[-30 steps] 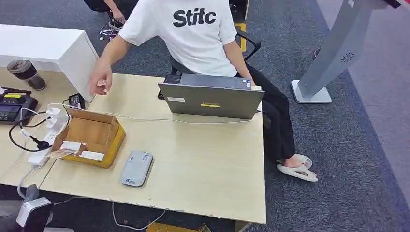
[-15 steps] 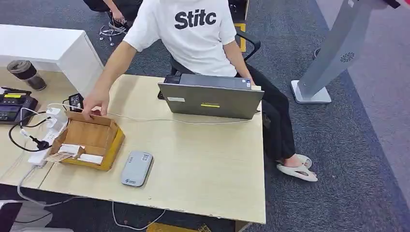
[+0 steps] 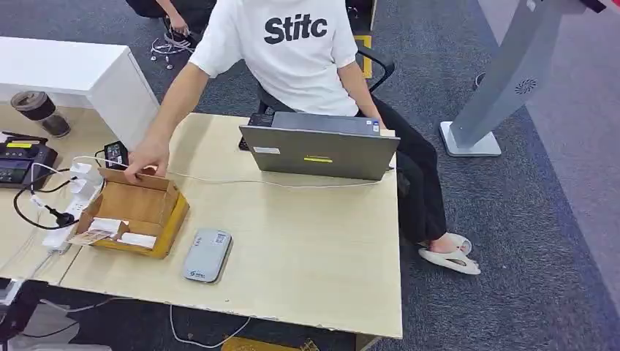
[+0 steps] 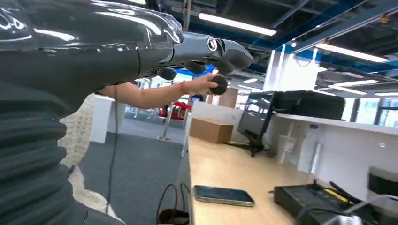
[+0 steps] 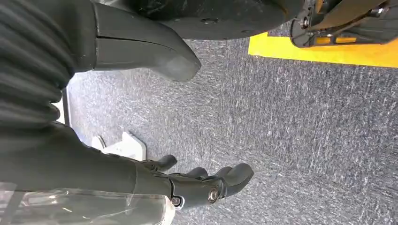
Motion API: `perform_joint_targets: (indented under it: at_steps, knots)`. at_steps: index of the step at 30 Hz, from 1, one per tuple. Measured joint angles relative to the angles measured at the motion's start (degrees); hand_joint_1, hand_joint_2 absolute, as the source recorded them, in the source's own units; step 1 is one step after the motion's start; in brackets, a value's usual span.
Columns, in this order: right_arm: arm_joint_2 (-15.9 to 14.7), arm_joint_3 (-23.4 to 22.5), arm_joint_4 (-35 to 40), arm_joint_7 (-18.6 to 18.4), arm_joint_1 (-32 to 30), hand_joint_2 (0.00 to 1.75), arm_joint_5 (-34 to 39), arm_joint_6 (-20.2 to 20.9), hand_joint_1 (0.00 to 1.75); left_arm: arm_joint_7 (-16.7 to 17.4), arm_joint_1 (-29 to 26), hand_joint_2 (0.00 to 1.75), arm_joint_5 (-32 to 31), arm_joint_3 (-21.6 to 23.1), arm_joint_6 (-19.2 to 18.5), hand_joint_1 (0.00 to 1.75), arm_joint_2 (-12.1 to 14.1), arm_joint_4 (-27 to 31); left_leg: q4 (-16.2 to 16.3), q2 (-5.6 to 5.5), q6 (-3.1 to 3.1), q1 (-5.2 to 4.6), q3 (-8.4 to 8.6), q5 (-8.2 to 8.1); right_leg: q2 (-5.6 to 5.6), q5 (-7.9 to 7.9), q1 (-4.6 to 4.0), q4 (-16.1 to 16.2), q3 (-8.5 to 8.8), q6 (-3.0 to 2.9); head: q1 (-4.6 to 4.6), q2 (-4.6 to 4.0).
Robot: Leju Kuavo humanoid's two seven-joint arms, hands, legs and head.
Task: Pass the card to the sensor for recognition and then transmit it.
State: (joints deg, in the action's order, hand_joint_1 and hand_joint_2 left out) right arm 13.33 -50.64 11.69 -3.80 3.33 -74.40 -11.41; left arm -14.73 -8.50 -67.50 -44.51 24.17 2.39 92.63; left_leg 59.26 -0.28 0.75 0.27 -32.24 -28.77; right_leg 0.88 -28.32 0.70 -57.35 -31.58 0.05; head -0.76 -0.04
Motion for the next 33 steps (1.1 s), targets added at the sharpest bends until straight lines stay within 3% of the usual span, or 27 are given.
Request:
perform_joint_targets:
  at_steps: [6, 11, 17, 26, 30, 33]
  knots:
    - [0.0, 0.0, 0.0, -0.11, 0.04, 1.75, 0.0, 0.02, 0.0, 8.41, -0.4, 1.75, -1.53, 13.84, -0.99, 0.0, 6.86, 0.0, 0.0, -0.01, -0.02, 0.02, 0.01, 0.01, 0.01, 0.01, 0.0, -0.01, 0.02, -0.01, 0.02, 0.0]
    - [0.0, 0.0, 0.0, -0.17, 0.04, 1.75, -0.02, 0.02, 0.0, 10.29, -0.28, 1.75, -2.38, 21.58, -2.12, 0.0, 10.81, 0.02, 0.0, 0.0, -0.01, 0.01, 0.0, 0.01, 0.04, 0.01, 0.0, -0.01, 0.01, -0.01, 0.0, 0.0]
    - [0.0, 0.0, 0.0, -0.2, 0.03, 1.75, -0.02, 0.02, 0.0, 10.53, -0.29, 1.75, -2.38, 24.54, -2.23, 0.0, 12.65, 0.02, 0.0, 0.02, 0.0, 0.0, -0.01, 0.0, 0.05, 0.0, 0.0, -0.01, 0.0, -0.01, 0.02, 0.0]
    - [0.0, 0.0, 0.0, -0.2, 0.03, 1.75, -0.02, 0.02, 0.0, 10.68, -0.27, 1.75, -2.27, 25.89, -2.82, 0.0, 13.35, 0.02, 0.0, 0.02, -0.01, 0.01, 0.0, 0.0, 0.05, 0.01, 0.0, -0.01, 0.0, -0.01, 0.0, 0.0]
    - [0.0, 0.0, 0.0, -0.2, 0.03, 1.75, 0.04, 0.02, 0.0, 12.61, -0.27, 1.75, -1.18, 28.47, -7.94, 0.0, 14.9, 0.18, 0.0, 0.02, -0.01, 0.01, 0.0, 0.0, 0.04, 0.01, 0.0, -0.01, 0.0, -0.01, 0.02, 0.0]
    - [0.0, 0.0, 0.0, -0.2, 0.03, 1.75, 0.17, -0.04, 0.0, 14.34, -0.53, 1.75, -0.22, 30.55, -13.87, 0.0, 16.28, 1.03, 0.0, 0.01, -0.01, 0.02, -0.01, 0.0, 0.05, 0.01, 0.0, -0.01, 0.01, -0.01, 0.02, 0.0]
